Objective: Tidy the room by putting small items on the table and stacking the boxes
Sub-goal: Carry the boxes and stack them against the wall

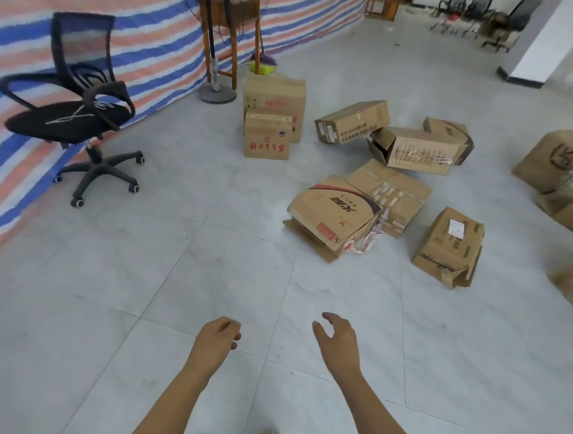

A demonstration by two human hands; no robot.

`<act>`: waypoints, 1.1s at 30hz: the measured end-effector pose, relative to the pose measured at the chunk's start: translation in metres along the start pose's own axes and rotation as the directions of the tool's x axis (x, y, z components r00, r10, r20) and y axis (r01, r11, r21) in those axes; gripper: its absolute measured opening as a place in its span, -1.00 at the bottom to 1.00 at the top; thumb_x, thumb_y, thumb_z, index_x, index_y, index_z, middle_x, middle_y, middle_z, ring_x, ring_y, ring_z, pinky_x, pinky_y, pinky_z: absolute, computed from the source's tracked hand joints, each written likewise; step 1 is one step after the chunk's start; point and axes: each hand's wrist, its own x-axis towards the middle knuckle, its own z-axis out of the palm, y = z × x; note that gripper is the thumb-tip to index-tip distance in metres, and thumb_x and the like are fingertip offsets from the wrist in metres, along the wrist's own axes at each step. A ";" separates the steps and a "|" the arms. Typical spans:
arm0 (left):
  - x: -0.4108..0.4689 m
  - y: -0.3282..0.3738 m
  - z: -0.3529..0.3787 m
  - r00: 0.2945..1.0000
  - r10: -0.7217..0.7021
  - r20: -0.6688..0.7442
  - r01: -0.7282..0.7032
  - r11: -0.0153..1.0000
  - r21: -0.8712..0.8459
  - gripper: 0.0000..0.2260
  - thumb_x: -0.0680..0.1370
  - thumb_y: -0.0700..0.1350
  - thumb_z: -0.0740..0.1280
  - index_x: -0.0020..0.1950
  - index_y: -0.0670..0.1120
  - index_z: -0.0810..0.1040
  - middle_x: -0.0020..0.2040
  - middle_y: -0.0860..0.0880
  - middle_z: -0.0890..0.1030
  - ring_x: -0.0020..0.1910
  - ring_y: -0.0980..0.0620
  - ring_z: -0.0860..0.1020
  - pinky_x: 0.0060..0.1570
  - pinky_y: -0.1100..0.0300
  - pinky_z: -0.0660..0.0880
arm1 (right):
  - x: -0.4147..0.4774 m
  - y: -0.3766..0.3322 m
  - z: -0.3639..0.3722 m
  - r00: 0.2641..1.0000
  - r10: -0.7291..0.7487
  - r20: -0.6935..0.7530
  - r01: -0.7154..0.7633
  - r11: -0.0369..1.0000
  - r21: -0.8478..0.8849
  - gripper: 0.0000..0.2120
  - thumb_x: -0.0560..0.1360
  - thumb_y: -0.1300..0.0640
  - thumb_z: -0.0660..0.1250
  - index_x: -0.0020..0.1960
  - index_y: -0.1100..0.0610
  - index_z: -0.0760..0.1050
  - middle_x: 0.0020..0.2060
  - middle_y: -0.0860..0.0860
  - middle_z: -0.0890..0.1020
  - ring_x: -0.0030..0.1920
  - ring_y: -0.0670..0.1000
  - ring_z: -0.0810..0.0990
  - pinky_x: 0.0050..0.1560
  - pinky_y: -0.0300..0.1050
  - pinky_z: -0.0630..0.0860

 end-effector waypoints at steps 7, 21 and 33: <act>0.068 0.019 -0.001 0.992 -0.128 0.000 0.128 0.992 -0.001 -0.82 0.59 -0.20 0.20 -0.17 -0.14 0.52 -0.12 -0.15 0.59 -0.19 -0.03 0.51 -0.25 0.22 0.38 | 0.064 -0.017 0.032 0.984 0.051 0.172 -0.038 0.996 -0.080 -0.60 0.58 0.00 0.18 0.39 0.08 0.31 0.29 0.04 0.43 0.33 0.00 0.35 0.08 -0.23 0.32; 0.304 0.187 -0.056 0.998 0.006 0.059 -0.001 0.996 -0.084 -0.87 0.57 -0.21 0.23 0.00 -0.23 0.54 -0.11 -0.17 0.58 -0.16 -0.08 0.53 -0.12 0.13 0.39 | 0.225 -0.125 0.024 0.958 0.264 -0.116 -0.261 0.965 0.040 -0.52 0.55 0.09 0.25 0.43 0.05 0.22 0.31 0.06 0.41 0.34 0.01 0.34 0.24 -0.12 0.39; 0.338 0.201 0.059 0.874 -0.178 0.453 0.085 0.972 0.220 -0.85 0.57 -0.22 0.23 -0.18 -0.18 0.52 -0.23 -0.13 0.57 -0.30 -0.01 0.49 -0.28 0.19 0.34 | 0.241 -0.075 -0.018 0.822 0.521 -0.231 -0.519 0.851 0.075 -0.56 0.57 0.07 0.20 0.42 0.03 0.23 0.27 0.00 0.41 0.29 -0.02 0.33 0.01 -0.26 0.28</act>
